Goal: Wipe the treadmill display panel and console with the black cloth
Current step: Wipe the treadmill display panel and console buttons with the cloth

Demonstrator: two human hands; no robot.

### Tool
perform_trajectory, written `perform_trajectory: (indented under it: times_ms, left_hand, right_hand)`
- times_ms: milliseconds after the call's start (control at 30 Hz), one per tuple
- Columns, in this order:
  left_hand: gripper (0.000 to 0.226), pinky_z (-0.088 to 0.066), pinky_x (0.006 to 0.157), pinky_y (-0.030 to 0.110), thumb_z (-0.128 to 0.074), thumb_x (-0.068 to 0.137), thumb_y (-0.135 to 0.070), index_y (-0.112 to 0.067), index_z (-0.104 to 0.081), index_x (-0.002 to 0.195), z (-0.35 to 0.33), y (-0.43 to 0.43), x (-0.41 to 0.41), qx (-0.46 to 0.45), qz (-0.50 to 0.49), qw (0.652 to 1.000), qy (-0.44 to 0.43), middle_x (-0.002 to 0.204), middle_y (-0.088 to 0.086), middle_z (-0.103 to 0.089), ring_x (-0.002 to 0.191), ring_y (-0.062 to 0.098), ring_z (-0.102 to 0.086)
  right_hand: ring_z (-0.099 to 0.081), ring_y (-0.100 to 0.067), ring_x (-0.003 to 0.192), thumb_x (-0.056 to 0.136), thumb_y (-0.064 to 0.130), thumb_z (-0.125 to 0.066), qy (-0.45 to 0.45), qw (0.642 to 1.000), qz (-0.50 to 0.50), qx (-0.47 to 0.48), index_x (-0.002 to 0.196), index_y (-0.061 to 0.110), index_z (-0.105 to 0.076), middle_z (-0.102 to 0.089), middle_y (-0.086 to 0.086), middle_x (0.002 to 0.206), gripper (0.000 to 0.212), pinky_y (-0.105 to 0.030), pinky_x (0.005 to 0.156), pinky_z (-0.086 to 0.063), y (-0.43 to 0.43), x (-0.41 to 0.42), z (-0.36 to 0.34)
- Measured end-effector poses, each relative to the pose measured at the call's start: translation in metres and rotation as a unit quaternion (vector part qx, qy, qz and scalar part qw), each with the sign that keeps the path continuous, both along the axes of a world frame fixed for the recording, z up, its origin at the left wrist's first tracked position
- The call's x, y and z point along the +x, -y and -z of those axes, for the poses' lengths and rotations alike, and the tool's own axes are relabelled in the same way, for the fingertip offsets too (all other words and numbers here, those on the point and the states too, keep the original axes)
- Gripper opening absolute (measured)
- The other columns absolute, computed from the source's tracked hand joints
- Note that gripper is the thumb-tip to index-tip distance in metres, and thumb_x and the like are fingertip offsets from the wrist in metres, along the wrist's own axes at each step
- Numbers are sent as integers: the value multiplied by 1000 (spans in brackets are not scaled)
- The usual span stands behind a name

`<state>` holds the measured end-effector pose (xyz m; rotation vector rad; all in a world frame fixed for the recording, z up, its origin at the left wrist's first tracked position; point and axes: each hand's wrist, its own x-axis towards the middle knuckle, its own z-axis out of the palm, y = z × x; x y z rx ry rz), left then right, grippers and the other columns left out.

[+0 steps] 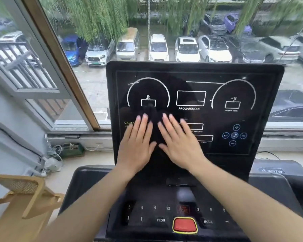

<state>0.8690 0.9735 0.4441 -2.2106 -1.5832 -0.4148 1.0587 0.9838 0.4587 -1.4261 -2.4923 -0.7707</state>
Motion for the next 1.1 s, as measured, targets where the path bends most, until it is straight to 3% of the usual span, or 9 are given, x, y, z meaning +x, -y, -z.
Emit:
perform_trajectory:
  times_ms: [200, 300, 367, 533, 633, 767, 833, 967, 1100]
  left_hand:
    - [72, -2, 125, 46, -29, 105, -44, -3, -4, 158, -101, -68, 37, 62, -33, 994, 86, 166, 21, 4, 154, 35, 3]
    - [71, -2, 125, 45, -29, 105, -43, -5, -2, 158, -73, -51, 62, 37, 19, 997, 60, 166, 15, 10, 154, 33, 6]
    - [73, -2, 125, 44, -37, 103, -43, -8, -4, 158, -32, -23, 61, 5, 55, 998, 34, 165, 11, 12, 154, 30, 3]
    - [76, 0, 123, 43, -51, 100, -42, -10, -11, 157, 21, 23, 26, -35, 54, 998, -19, 165, 8, 8, 154, 27, -7]
    - [68, 1, 123, 44, -44, 101, -40, -5, -21, 155, -24, -10, 31, 3, 4, 1000, 7, 164, 13, 4, 154, 30, -5]
    - [71, -1, 124, 47, -32, 102, -40, -5, -7, 158, -99, -63, 64, 46, -46, 995, 82, 166, 19, 3, 154, 33, 1]
    - [71, -4, 125, 48, -28, 103, -41, -5, -2, 158, -109, -70, 87, 56, -39, 994, 89, 166, 19, 6, 154, 34, 3]
    - [70, -1, 124, 46, -31, 104, -42, -7, 0, 158, -50, -34, 111, 8, 41, 998, 45, 164, 14, 16, 154, 31, 6]
    - [65, 3, 123, 44, -42, 101, -41, -8, -25, 155, 18, 12, 90, -55, 96, 994, -26, 165, 8, 11, 154, 27, -3]
  right_hand:
    - [-1, -30, 156, 105, 52, -25, -81, 991, 90, 64, 160, 7, -7, 3, -16, 168, 73, -52, 123, 5, -59, 13, -94]
    - [-2, -34, 155, 105, 49, -34, -125, 982, 137, 34, 159, 3, -12, 2, -21, 166, 74, -53, 123, 2, -30, 32, -54]
    - [-4, -37, 155, 104, 48, -41, -108, 984, 141, -12, 158, 2, -14, 1, -23, 166, 76, -52, 124, 1, 2, 38, -10]
    - [-14, -35, 153, 100, 46, -48, -32, 997, 51, -43, 156, 4, -25, -2, -19, 164, 74, -48, 124, -6, 28, 34, 30]
    - [-12, -32, 155, 102, 48, -43, -16, 1000, 20, -1, 158, 6, -14, -1, -16, 166, 76, -48, 124, 0, -6, 21, -15]
    - [-1, -30, 156, 105, 50, -27, -74, 992, 95, 47, 160, 7, -6, 3, -16, 168, 73, -50, 124, 4, -51, 33, -89]
    - [1, -30, 156, 105, 49, -27, -98, 986, 130, 47, 160, 6, -5, 5, -17, 168, 73, -49, 124, 4, -51, 52, -94]
    - [8, -32, 155, 104, 46, -36, -109, 981, 155, -27, 159, 5, -3, 13, -18, 165, 75, -47, 126, 2, -3, 77, -31]
    - [4, -32, 154, 103, 47, -35, -41, 990, 109, -82, 157, 2, -24, -1, -16, 165, 71, -48, 125, -1, 45, 75, 34]
